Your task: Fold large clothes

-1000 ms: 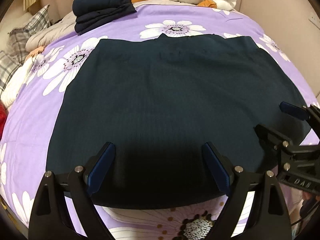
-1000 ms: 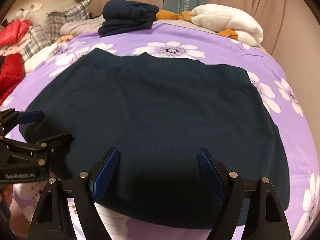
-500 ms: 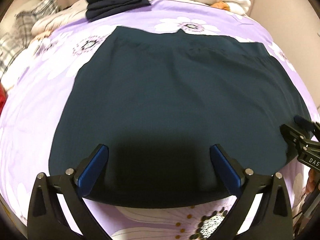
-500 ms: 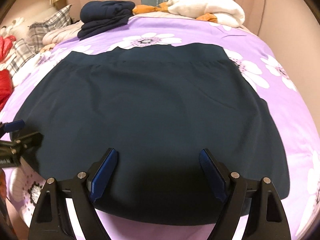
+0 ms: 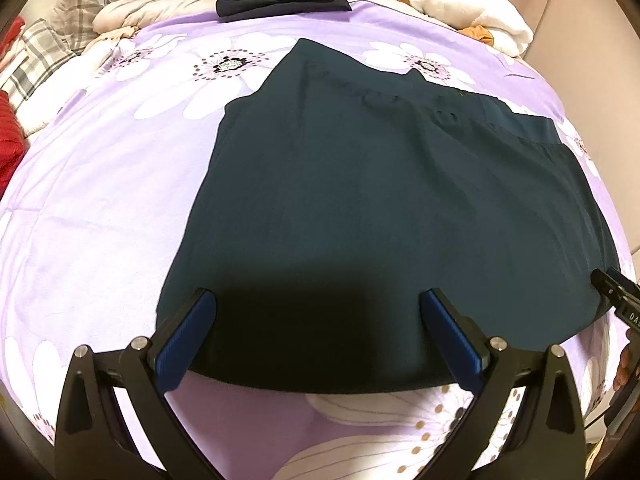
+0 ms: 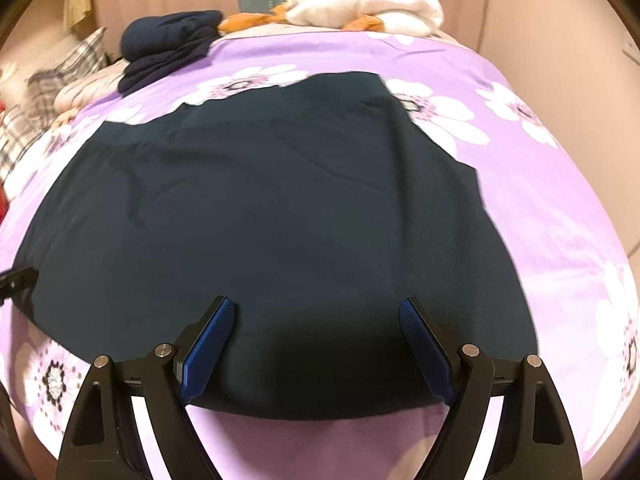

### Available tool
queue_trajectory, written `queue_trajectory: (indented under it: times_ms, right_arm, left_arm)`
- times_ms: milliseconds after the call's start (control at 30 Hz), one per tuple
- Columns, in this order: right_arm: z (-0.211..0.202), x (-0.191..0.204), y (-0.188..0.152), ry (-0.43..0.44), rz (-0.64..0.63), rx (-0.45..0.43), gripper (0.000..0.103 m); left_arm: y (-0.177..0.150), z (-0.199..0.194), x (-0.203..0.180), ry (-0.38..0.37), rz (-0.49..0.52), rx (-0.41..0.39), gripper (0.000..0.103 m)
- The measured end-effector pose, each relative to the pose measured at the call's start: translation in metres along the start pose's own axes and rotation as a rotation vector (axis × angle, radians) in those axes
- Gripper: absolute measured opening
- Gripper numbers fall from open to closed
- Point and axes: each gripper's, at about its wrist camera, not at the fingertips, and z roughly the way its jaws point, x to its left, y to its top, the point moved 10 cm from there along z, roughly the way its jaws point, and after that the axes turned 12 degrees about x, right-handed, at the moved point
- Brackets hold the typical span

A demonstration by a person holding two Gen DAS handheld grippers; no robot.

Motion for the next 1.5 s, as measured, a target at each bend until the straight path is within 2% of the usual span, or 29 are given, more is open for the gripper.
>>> queue_trajectory:
  times_ms: [267,500,633,733,900,1033,1133,1367,1500]
  right_arm:
    - [-0.003,-0.022,-0.007,0.023,0.077,0.013,0.084]
    - [-0.005,-0.027,-0.012,0.02,0.095,0.013,0.084]
    - [-0.008,-0.036,-0.015,-0.002,0.107,0.017,0.084]
    - [-0.011,-0.05,-0.018,-0.025,0.131,0.02,0.084]
    - [-0.02,-0.084,-0.021,-0.065,0.229,0.02,0.084]
    - [-0.033,-0.097,-0.022,-0.08,0.264,-0.005,0.084]
    - [-0.041,-0.088,-0.02,-0.065,0.246,-0.032,0.084]
    - [-0.046,-0.024,-0.003,0.021,0.107,-0.076,0.084]
    - [-0.046,0.009,0.001,0.047,0.016,-0.096,0.084]
  left_arm:
    - [-0.007,-0.002,0.025,0.01,-0.033,0.004,0.103]
    - [-0.015,0.001,0.061,-0.006,-0.154,0.031,0.103]
    - [-0.018,-0.003,0.085,-0.012,-0.22,0.035,0.102]
    - [-0.016,-0.011,0.099,0.018,-0.25,0.032,0.101]
    - [-0.012,-0.034,0.113,0.043,-0.281,-0.017,0.099]
    - [-0.01,-0.048,0.099,0.034,-0.253,-0.055,0.099]
    - [-0.008,-0.053,0.075,0.019,-0.197,-0.077,0.099]
    - [0.002,-0.059,0.014,-0.025,-0.059,-0.121,0.099]
    - [0.0,-0.052,-0.008,-0.023,-0.011,-0.123,0.099]
